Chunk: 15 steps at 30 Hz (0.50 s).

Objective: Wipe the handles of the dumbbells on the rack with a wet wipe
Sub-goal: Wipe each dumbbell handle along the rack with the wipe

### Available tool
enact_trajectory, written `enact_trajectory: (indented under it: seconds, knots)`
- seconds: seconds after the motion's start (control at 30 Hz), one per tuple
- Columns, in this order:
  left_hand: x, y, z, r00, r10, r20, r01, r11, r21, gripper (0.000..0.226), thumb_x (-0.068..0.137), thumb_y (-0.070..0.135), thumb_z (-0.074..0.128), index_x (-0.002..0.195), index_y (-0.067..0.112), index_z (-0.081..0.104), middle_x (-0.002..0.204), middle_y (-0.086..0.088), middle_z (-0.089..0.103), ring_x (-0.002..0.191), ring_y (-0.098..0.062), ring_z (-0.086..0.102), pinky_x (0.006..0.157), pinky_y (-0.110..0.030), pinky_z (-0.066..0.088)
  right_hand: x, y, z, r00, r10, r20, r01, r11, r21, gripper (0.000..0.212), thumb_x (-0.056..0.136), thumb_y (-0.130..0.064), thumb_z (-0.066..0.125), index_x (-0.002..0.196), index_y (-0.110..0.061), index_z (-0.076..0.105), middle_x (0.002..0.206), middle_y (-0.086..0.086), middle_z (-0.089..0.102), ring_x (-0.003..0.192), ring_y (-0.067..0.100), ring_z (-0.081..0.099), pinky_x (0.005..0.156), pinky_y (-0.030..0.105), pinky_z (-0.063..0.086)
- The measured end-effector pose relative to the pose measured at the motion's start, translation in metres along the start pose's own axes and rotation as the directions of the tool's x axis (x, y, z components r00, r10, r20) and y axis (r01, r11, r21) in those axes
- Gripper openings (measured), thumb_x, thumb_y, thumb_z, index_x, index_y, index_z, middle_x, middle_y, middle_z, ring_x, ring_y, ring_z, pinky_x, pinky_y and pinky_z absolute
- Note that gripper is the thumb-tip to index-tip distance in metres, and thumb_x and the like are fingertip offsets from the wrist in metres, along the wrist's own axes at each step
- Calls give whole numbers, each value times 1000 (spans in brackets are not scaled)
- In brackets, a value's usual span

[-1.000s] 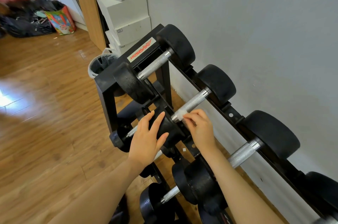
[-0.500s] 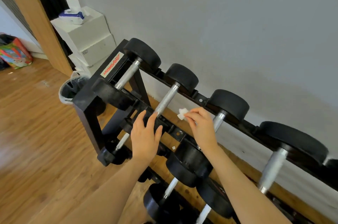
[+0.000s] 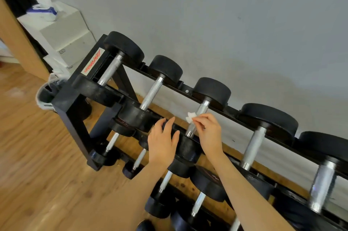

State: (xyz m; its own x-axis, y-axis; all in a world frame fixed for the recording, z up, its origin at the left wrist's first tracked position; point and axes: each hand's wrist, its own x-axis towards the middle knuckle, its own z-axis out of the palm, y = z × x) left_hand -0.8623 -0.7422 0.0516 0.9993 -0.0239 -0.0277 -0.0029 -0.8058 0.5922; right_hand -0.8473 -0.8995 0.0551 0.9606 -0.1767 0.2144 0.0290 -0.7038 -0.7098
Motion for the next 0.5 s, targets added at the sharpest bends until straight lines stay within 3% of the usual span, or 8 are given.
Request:
enact_trajectory:
  seconds: [0.3,0.4,0.5]
  knots:
    - [10,38,32,978,-208,-32,205,975,-86,46,103,34,44,148,26,39,149,1,39,135,-17,36,111,-36,30,26,25,6,1000,-29,-4,29,998,63,18,89,-7,64,106,-4,71,101,-8,53,92,4,53,82,2,39]
    - [13,52,45,957,-284,-59,278,956,-89,45,103,35,43,147,24,40,147,1,42,133,-17,41,110,-37,34,30,27,1,998,-11,-59,18,994,111,17,90,-6,63,105,-3,71,99,-10,51,87,3,53,79,9,46]
    - [13,56,53,948,-302,-99,303,953,-10,45,102,37,42,145,23,44,144,2,46,129,-18,45,108,-39,38,31,32,-2,989,44,-142,-20,986,167,17,89,-6,64,105,-4,71,95,-17,47,85,-1,54,79,6,46]
